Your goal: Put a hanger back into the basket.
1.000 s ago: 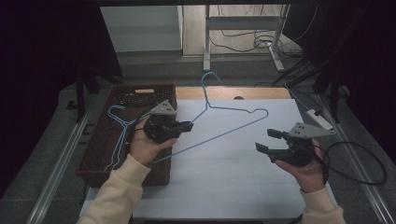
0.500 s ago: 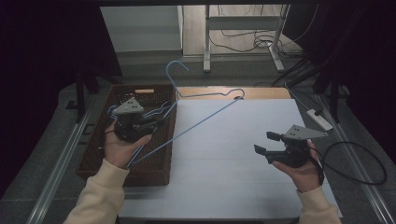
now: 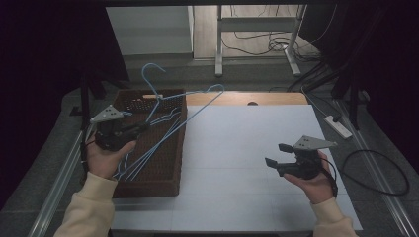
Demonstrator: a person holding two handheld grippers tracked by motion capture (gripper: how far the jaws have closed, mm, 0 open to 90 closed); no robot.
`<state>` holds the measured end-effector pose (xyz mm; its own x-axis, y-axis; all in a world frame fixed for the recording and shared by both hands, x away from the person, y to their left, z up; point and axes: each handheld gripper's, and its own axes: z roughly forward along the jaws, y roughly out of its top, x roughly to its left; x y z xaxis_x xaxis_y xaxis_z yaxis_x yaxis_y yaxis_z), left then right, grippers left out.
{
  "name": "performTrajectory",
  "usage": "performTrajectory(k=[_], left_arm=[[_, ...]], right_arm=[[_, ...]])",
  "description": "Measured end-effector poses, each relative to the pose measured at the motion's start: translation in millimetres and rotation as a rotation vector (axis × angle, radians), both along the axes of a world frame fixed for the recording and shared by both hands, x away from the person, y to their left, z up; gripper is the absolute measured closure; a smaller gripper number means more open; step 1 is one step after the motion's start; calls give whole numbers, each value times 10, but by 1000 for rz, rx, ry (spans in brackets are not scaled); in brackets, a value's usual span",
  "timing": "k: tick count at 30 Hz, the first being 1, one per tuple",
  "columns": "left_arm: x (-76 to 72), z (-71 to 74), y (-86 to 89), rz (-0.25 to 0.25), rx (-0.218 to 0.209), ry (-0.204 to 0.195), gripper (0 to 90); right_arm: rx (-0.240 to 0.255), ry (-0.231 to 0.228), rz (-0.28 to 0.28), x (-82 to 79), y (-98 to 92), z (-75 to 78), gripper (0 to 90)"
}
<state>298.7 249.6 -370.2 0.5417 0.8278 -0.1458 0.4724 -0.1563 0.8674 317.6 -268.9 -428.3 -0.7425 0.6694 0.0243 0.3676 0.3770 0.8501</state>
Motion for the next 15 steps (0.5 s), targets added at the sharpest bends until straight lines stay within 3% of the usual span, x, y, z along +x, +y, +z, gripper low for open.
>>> performTrajectory(k=[3,9,15], left_arm=[[-7,-58,157,49,-9,-9,870],[-6,-127,373,101,-13,-2,870],[-20,-184,481,147,2,-5,870]], right_arm=[[-8,6,2,4,9,-26,260],[-19,9,-4,11,14,-52,258],[-12,13,-15,17,-11,-68,255]])
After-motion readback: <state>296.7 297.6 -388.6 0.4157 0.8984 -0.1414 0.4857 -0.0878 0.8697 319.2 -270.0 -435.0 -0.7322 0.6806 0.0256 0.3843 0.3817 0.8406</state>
